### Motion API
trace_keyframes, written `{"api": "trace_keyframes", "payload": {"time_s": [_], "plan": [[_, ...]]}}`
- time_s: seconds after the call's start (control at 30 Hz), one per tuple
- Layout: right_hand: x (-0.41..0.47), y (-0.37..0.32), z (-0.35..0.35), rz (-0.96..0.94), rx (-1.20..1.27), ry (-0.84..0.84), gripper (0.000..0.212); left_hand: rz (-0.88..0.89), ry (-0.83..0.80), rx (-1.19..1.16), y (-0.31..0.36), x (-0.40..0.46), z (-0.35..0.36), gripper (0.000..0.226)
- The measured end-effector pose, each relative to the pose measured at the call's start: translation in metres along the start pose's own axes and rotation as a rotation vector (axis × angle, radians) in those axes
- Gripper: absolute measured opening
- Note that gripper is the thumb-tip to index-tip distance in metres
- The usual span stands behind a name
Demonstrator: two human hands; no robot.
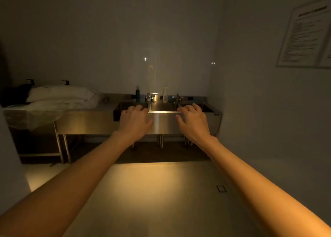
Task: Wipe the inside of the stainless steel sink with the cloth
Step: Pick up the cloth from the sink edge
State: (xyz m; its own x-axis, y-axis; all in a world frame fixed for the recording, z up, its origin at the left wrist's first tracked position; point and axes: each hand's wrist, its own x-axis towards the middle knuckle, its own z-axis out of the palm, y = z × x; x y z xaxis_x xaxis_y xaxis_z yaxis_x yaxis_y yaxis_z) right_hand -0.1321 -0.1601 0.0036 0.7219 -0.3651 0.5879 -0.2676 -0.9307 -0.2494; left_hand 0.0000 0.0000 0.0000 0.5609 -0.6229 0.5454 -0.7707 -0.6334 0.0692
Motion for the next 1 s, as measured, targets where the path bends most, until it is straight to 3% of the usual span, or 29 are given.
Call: {"api": "trace_keyframes", "payload": {"time_s": [1.0], "plan": [[0.091,0.178,0.205,0.065,0.167,-0.278,0.039,-0.18,-0.302,0.055,0.019,0.111,0.219,0.049]]}}
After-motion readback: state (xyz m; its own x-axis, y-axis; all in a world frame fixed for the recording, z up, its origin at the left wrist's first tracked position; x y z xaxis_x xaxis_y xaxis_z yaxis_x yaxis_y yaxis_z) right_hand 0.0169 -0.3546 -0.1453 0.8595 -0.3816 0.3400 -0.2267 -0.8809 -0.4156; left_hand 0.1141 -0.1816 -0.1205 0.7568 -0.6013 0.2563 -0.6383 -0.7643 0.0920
